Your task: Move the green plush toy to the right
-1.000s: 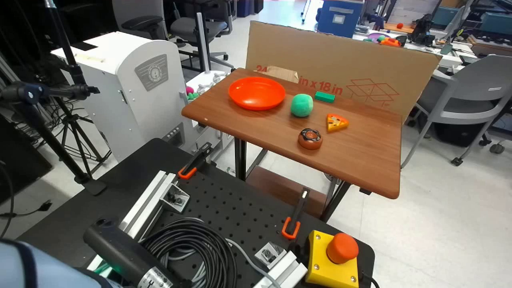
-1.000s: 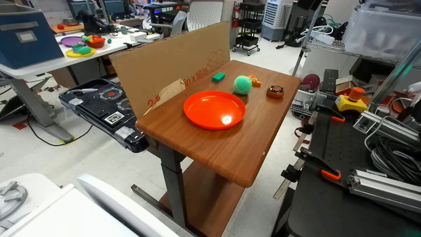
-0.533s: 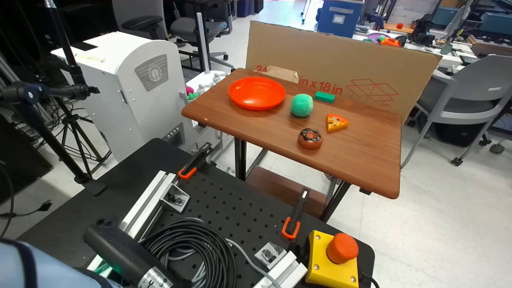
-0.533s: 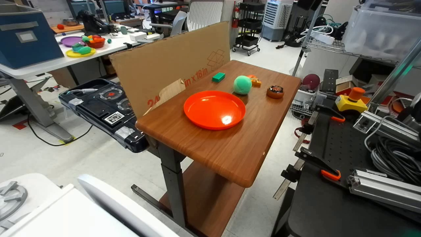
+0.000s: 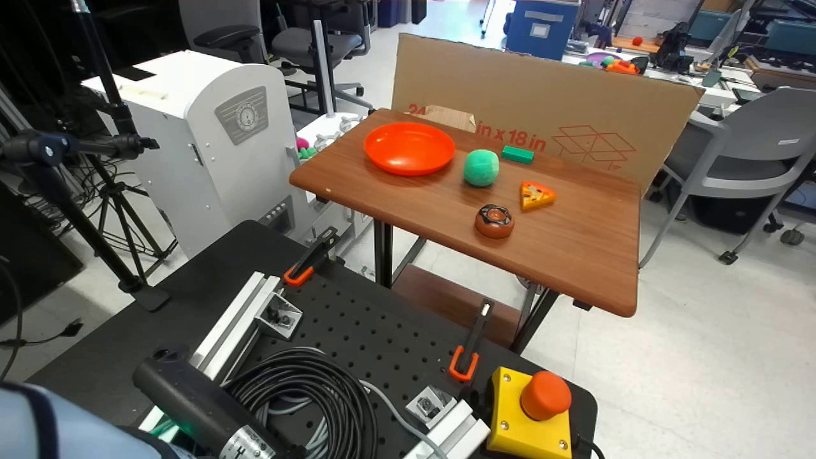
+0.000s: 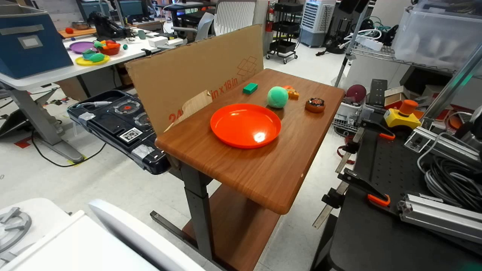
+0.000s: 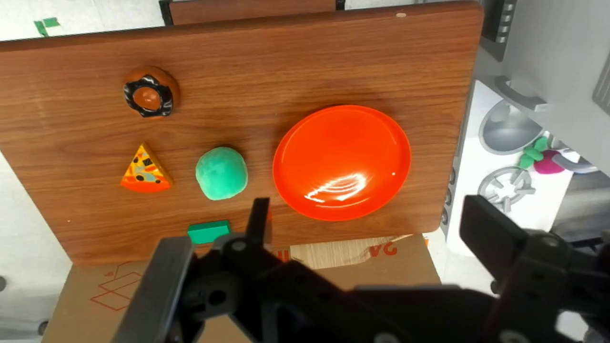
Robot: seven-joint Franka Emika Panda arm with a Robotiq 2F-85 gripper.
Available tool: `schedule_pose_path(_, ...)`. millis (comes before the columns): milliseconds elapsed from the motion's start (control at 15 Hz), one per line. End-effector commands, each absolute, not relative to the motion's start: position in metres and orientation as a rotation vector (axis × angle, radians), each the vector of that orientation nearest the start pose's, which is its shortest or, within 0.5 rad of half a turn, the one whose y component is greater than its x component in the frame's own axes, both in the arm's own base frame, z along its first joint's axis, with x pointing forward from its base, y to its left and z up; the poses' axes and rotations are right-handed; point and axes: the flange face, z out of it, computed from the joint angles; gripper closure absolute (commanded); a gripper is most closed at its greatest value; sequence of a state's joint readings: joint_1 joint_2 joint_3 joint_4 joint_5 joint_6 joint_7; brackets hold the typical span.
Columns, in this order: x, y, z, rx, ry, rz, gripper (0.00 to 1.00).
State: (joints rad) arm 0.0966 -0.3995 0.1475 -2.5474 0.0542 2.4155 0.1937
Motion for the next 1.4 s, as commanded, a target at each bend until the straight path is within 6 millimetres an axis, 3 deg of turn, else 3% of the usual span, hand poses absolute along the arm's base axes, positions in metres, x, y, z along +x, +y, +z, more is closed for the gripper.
schedule_pose_path(0,0.444,0.086,0.428,-3.123,0.073,-0.385,0.0)
schedule_pose_path(333,0.493,0.043,0.408,-3.192,0.205,-0.334,0.0)
schedule_pose_path(600,0.546,0.016,0.367,-3.233,0.26,-0.233,0.0)
schedule_pose_path(933,0.596,0.014,0.297,-3.242,0.193,-0.061,0.0)
schedule_pose_path(1333,0.63,0.016,0.234,-3.273,0.188,0.126,0.0)
